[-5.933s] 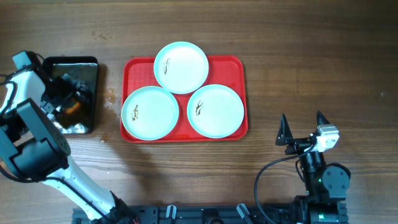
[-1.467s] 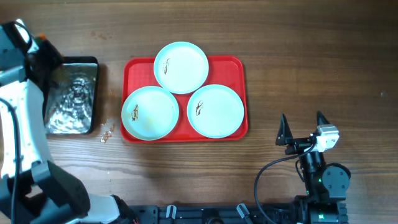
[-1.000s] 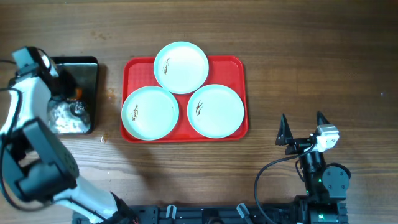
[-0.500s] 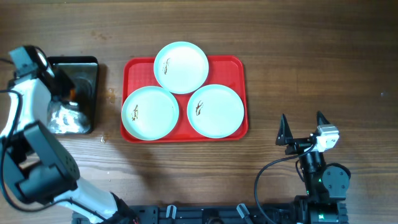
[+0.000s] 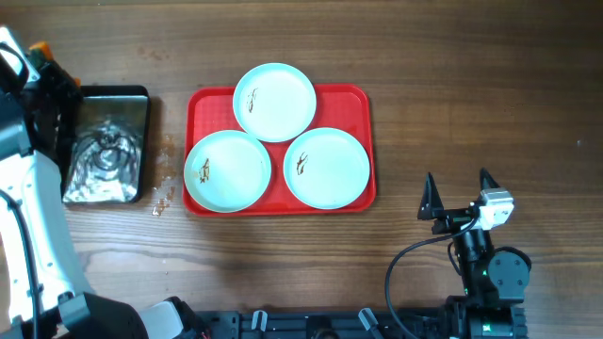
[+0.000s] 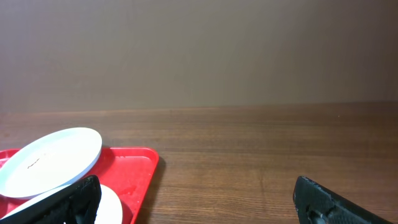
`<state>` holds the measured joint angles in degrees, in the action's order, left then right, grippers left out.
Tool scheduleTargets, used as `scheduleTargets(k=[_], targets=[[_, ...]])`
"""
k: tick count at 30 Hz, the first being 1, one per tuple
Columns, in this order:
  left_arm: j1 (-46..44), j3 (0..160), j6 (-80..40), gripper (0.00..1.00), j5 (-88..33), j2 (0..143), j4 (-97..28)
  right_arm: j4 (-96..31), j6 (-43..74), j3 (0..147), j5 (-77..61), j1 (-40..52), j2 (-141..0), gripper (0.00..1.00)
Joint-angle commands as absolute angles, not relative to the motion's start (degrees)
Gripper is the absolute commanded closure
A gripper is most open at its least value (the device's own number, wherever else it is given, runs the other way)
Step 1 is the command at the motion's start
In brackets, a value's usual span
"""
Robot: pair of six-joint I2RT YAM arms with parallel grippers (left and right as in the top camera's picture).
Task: Clean dirty plates on tray and stack at the side
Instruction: 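Carry the sponge with the left gripper onto the lower-left plate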
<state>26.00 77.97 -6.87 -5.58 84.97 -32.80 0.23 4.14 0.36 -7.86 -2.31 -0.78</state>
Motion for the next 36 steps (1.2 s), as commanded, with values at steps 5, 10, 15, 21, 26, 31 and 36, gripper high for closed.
scheduleTargets(k=[5, 10, 15, 21, 26, 31, 36], targets=[[26.48, 70.46, -6.39, 0.96, 1.43, 101.32, -35.66, 0.43, 3.16, 0.30, -7.42, -2.44, -0.27, 0.00], [26.11, 74.37, -6.42, 0.96, -8.36, 94.70, -35.99, 0.43, 3.16, 0.30, -7.42, -2.44, -0.27, 0.00], [26.09, 76.31, -6.52, 0.96, -25.41, 82.74, -32.27, 0.43, 3.16, 0.30, -7.42, -2.44, -0.27, 0.00], [25.26, 76.31, -20.03, 0.96, -32.73, 76.71, -40.16, 0.43, 3.14, 0.30, -7.42, -2.44, -0.27, 0.00], [17.12, 75.05, -19.09, 0.96, -38.94, 77.84, -51.51, 0.43, 3.16, 0.30, -7.42, -2.44, -0.27, 0.00], [5.65, 70.70, -16.95, 0.96, -29.36, 80.77, -52.95, 0.43, 3.16, 0.30, -7.42, -2.44, -0.27, 0.00], [-1.37, 66.94, -21.39, 0.96, -15.22, 86.19, -50.87, 0.43, 3.14, 0.30, -7.42, -2.44, -0.27, 0.00]])
